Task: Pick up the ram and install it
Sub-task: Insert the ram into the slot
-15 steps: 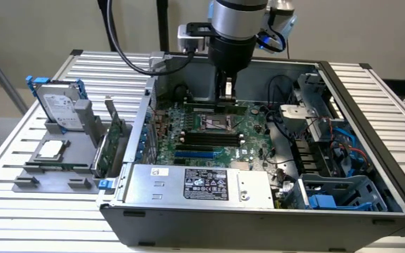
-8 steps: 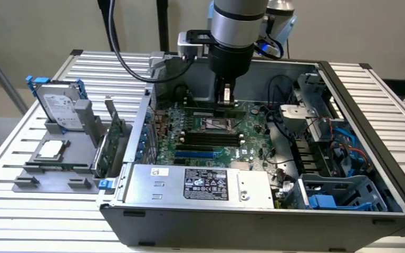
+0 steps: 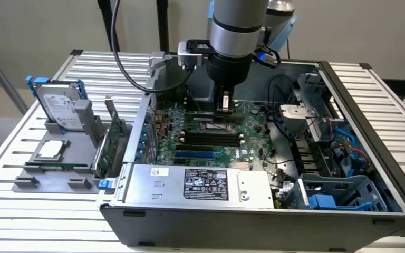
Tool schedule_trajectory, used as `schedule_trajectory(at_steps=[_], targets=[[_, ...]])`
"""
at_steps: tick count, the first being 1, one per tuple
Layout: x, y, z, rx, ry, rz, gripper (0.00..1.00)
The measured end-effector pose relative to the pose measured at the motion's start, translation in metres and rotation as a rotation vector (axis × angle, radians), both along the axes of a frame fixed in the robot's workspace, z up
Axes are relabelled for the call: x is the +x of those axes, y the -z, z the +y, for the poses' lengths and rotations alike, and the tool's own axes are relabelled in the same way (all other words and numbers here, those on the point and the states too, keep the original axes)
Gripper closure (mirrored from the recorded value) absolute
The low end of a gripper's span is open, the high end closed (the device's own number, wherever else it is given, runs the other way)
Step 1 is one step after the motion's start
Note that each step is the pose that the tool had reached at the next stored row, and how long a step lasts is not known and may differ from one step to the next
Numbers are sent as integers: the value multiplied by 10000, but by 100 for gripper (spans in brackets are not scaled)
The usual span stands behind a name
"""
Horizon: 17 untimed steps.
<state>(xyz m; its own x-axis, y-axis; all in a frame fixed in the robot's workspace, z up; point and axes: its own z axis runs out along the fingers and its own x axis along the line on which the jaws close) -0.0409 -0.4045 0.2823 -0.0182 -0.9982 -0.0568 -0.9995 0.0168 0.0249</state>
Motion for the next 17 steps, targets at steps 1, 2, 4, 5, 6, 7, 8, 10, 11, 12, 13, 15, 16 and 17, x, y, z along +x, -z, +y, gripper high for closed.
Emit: schedule_trajectory(at_steps=[1, 2, 4, 5, 6, 7, 8, 10, 11, 12, 13, 15, 16, 17], targets=[[0, 36, -2, 0, 0, 0, 100], [0, 56, -3, 0, 0, 0, 100], [0, 92, -5, 0, -1, 0, 100], [0, 110, -6, 0, 0, -1, 100], [0, 128, -7, 0, 0, 0, 100], [0, 145, -8, -1, 0, 0, 100], [0, 164, -9, -1, 0, 0, 100], [0, 200, -12, 1, 0, -1, 100], [0, 219, -14, 0, 0, 0, 100], [2, 237, -16, -1, -2, 0, 100], [5, 256, -18, -2, -5, 1, 100], [9, 291, -22, -4, -13, 0, 100], [12, 310, -25, -6, -16, -1, 100], [13, 328, -27, -8, -20, 0, 100]])
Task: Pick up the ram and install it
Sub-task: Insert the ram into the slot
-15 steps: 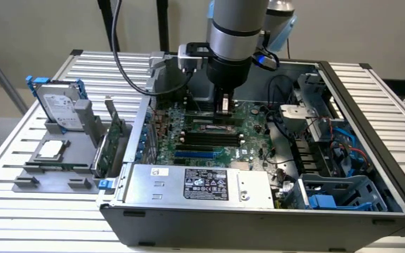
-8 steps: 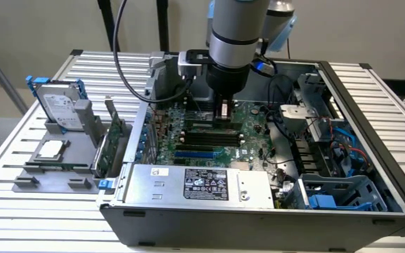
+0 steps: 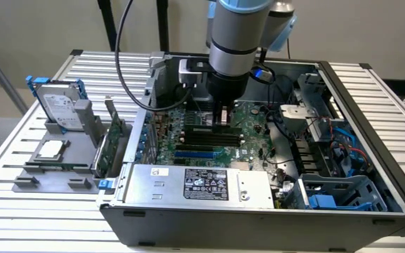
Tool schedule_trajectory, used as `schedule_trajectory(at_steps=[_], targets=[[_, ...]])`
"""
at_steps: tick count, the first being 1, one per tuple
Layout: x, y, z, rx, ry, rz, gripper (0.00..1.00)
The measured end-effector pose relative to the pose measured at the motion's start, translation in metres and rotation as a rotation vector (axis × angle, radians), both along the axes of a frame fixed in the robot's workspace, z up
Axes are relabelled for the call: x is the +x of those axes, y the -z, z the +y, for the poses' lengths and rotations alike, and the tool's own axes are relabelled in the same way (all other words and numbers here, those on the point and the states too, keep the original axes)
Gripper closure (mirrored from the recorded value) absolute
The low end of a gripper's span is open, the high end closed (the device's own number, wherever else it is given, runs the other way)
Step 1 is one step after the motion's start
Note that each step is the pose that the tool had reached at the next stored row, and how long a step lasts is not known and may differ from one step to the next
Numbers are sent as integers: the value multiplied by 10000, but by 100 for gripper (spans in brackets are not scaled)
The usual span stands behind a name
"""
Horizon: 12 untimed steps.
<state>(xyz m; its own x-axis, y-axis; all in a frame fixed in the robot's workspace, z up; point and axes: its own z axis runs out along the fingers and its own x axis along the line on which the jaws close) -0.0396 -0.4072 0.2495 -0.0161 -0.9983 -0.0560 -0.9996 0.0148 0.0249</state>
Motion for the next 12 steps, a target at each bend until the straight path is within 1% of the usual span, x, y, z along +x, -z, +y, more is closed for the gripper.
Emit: schedule_trajectory(at_steps=[8, 12], targets=[[2, 144, -7, -23, -42, -1, 100], [1, 161, -8, -36, -55, 0, 100]])
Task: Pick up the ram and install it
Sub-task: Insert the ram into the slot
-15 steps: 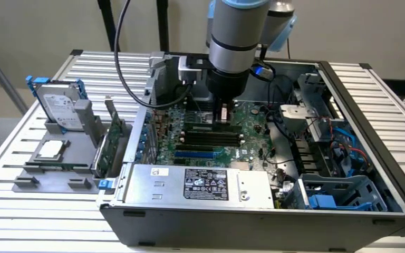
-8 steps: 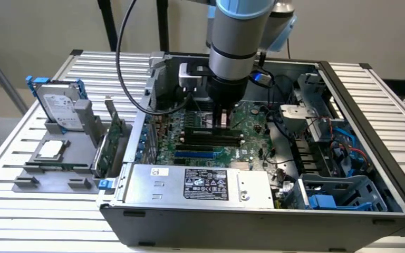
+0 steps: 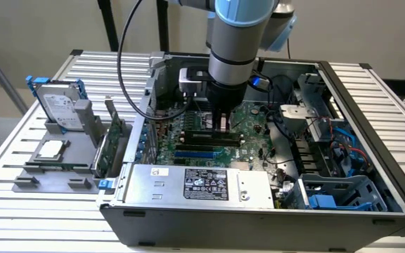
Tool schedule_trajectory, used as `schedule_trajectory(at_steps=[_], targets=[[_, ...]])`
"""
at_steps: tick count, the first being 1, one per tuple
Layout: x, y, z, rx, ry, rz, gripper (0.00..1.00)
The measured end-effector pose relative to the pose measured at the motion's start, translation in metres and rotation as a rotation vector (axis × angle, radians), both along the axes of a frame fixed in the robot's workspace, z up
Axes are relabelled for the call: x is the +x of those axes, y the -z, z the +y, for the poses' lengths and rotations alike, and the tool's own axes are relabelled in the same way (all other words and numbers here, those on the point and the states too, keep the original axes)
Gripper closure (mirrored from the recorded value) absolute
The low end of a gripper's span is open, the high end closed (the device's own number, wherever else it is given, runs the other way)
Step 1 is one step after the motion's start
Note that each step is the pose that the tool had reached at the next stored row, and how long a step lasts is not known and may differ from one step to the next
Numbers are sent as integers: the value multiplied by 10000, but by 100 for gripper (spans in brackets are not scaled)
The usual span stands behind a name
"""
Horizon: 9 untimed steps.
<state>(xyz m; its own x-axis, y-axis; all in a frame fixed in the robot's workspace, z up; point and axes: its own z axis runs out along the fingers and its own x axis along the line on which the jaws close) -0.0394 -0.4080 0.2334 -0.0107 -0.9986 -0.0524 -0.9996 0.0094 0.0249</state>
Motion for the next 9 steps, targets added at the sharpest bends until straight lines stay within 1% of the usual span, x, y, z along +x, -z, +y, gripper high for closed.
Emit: schedule_trajectory(at_steps=[3, 9], targets=[[1, 13, 1, -20, -17, -1, 100], [9, 35, 1, -112, -43, 0, 100]])
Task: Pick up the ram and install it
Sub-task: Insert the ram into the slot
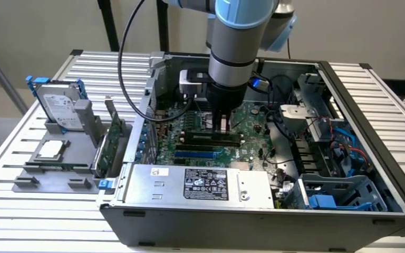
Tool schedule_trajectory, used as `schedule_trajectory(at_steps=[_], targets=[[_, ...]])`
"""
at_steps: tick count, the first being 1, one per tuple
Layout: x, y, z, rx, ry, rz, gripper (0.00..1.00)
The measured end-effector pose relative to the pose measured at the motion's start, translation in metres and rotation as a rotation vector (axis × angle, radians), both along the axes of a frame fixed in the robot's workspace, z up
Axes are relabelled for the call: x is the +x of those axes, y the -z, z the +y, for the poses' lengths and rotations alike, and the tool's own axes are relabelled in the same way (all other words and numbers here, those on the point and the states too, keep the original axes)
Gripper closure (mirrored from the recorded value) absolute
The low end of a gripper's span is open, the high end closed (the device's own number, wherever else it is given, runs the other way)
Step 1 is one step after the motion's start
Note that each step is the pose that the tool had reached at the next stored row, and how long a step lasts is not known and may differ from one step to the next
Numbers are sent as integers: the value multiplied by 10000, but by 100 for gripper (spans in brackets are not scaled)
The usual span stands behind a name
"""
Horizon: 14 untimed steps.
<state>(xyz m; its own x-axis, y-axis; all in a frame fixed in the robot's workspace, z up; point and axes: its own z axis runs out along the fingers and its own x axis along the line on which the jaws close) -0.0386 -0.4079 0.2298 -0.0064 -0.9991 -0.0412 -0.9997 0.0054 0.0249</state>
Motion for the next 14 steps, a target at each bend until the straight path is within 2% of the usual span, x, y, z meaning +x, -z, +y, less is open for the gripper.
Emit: schedule_trajectory(at_steps=[5, 10, 14], targets=[[15, 7, 7, -48, -10, 0, 100], [16, 14, 38, -65, -12, -1, 100], [15, 17, 38, -115, -12, -1, 100]])
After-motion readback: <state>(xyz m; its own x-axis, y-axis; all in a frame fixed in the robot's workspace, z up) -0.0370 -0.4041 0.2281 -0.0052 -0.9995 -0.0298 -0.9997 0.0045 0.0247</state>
